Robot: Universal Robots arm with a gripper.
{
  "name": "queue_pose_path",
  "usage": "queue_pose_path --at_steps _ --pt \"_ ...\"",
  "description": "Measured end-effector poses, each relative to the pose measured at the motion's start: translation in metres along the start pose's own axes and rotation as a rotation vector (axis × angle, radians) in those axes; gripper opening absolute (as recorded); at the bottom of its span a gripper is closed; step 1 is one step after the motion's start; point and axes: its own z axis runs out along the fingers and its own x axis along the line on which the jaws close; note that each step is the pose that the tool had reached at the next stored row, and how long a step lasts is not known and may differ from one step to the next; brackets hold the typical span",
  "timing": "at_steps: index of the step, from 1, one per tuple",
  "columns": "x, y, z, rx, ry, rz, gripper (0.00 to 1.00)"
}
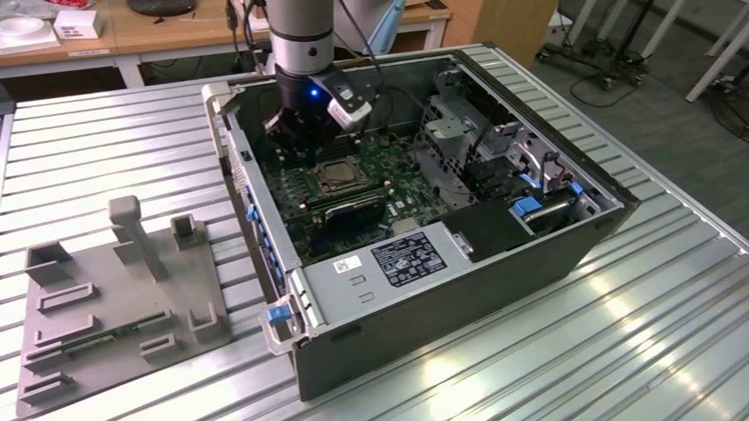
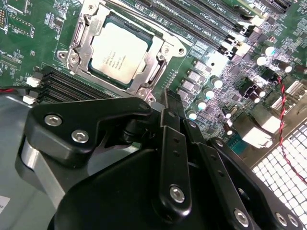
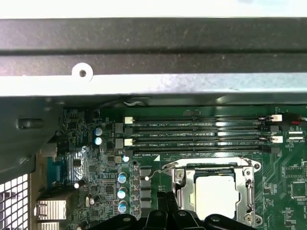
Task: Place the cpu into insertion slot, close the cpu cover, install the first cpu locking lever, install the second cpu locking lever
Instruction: 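Install the first cpu locking lever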
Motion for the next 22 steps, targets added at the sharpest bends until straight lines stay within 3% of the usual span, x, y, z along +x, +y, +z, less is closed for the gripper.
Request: queue_pose_path --at_steps 7,11,14,18,22 --pt "-0.0003 0.0002 -0.0062 -0.0002 -0.0002 0.000 0.11" --pt "-0.0003 0.0002 -0.0063 -0.0005 -0.0002 0.000 0.11" --pt "0.0000 -0.0004 -0.0064 -0.0101 -0.0030 0.000 0.11" --pt "0.0010 -0.0020 -0.0065 -0.0314 -0.0115 0.001 0.11" --pt "0.0041 -0.0031 -0.0067 -0.0341 -0.0167 0.001 0.11"
